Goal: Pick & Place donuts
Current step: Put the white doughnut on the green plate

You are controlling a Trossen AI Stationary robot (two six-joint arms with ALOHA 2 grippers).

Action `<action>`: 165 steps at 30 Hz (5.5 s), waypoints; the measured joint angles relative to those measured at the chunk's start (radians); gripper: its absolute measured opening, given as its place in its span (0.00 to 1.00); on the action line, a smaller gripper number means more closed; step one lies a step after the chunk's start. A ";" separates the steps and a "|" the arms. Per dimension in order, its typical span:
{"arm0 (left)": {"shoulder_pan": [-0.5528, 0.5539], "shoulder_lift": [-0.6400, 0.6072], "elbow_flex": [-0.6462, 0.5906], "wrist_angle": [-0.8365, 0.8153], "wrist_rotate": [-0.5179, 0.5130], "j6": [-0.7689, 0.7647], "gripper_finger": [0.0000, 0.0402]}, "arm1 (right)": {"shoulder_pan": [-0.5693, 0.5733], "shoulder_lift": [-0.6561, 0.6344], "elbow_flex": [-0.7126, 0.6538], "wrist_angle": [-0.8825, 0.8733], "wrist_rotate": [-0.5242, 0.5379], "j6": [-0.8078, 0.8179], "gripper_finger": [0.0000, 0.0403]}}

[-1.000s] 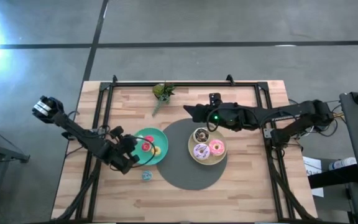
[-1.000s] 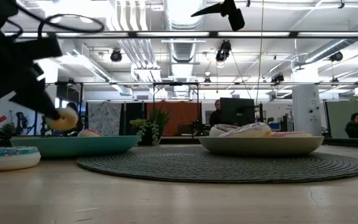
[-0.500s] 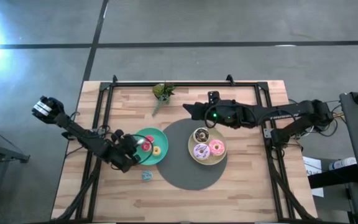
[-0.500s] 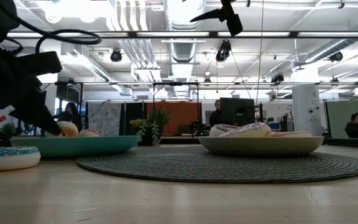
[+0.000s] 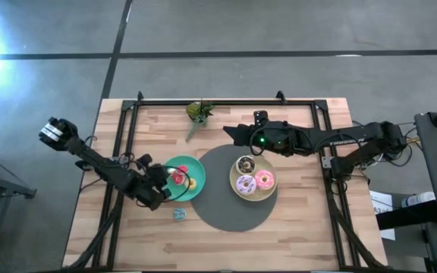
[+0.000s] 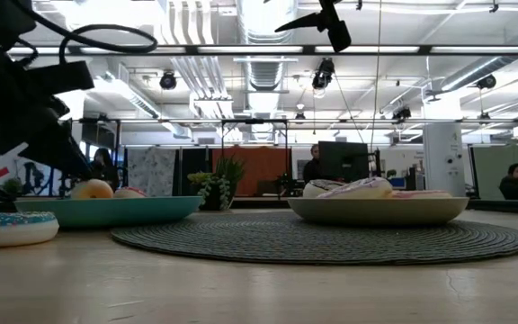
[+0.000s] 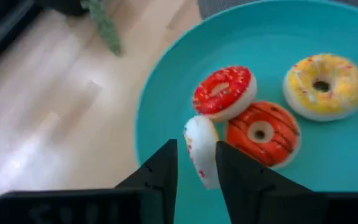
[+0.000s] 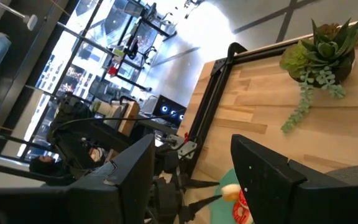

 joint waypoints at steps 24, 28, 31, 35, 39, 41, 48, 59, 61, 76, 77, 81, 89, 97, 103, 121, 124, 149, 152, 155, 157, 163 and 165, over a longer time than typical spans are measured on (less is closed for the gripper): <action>0.014 0.017 -0.022 0.095 0.138 0.172 0.17 | 0.000 0.000 -0.001 -0.001 0.001 -0.003 0.50; 0.014 0.017 -0.022 0.094 0.098 0.194 0.27 | -0.001 0.000 -0.001 -0.015 0.002 -0.003 0.50; 0.015 0.018 -0.027 0.099 0.091 0.207 0.32 | 0.000 0.000 -0.004 -0.015 0.002 -0.003 0.50; 0.016 0.035 -0.056 0.110 0.126 0.215 0.33 | -0.001 0.000 -0.006 -0.016 0.002 -0.003 0.50; 0.017 0.054 -0.066 0.111 0.082 0.217 0.32 | -0.002 0.000 -0.006 -0.018 0.002 -0.004 0.50; 0.019 0.060 -0.066 0.113 0.049 0.216 0.32 | -0.004 0.000 -0.006 -0.021 0.002 -0.004 0.50; 0.030 0.074 -0.072 0.162 0.052 0.253 0.26 | -0.004 0.000 -0.006 -0.038 0.002 -0.002 0.50; 0.055 0.128 -0.087 0.243 0.081 0.320 0.22 | -0.009 0.000 -0.007 -0.037 0.002 0.000 0.50; 0.059 0.135 -0.087 0.242 0.079 0.321 0.22 | -0.009 0.000 -0.007 -0.037 0.002 0.000 0.50; 0.073 0.127 -0.023 0.123 0.042 0.341 0.13 | -0.010 0.000 -0.007 -0.037 0.002 0.000 0.50; 0.073 0.127 -0.023 0.122 0.042 0.346 0.12 | -0.011 0.000 -0.007 -0.037 0.002 0.000 0.50; 0.081 0.127 -0.038 0.123 0.078 0.331 0.12 | -0.012 0.000 -0.007 -0.038 0.002 -0.004 0.50; 0.090 0.127 -0.050 0.124 0.069 0.281 0.14 | -0.012 0.000 -0.007 -0.043 0.002 -0.011 0.50; 0.091 0.126 -0.036 0.127 0.065 0.284 0.25 | -0.012 0.000 -0.007 -0.044 0.002 -0.011 0.50; 0.099 0.126 -0.037 0.119 0.084 0.285 0.26 | -0.020 0.000 -0.007 -0.045 0.002 -0.011 0.50; 0.185 0.126 -0.052 0.119 0.079 0.310 0.00 | -0.024 0.000 -0.024 -0.044 0.002 0.000 0.50; 0.185 0.114 -0.036 0.118 0.113 0.302 0.00 | -0.028 0.000 -0.024 -0.044 0.001 0.001 0.50; 0.198 -0.541 -0.135 0.116 0.406 -0.353 0.00 | -0.063 0.000 -0.047 -0.035 -0.247 -0.042 0.50; 0.202 -0.604 -0.202 0.138 0.422 -0.465 0.00 | -0.063 0.000 -0.057 -0.034 -0.284 -0.037 0.50; 0.202 -0.648 -0.260 0.191 0.427 -0.533 0.00 | -0.064 0.000 -0.065 -0.032 -0.332 -0.033 0.50; 0.202 -0.669 -0.289 0.255 0.426 -0.543 0.00 | -0.064 0.000 -0.070 -0.031 -0.392 -0.049 0.50; 0.202 -0.708 -0.342 0.450 0.420 -0.552 0.00 | -0.052 0.048 -0.072 -0.013 -0.504 -0.240 0.50; 0.202 -0.723 -0.348 0.539 0.423 -0.535 0.00 | -0.041 0.080 -0.072 0.016 -0.522 -0.368 0.50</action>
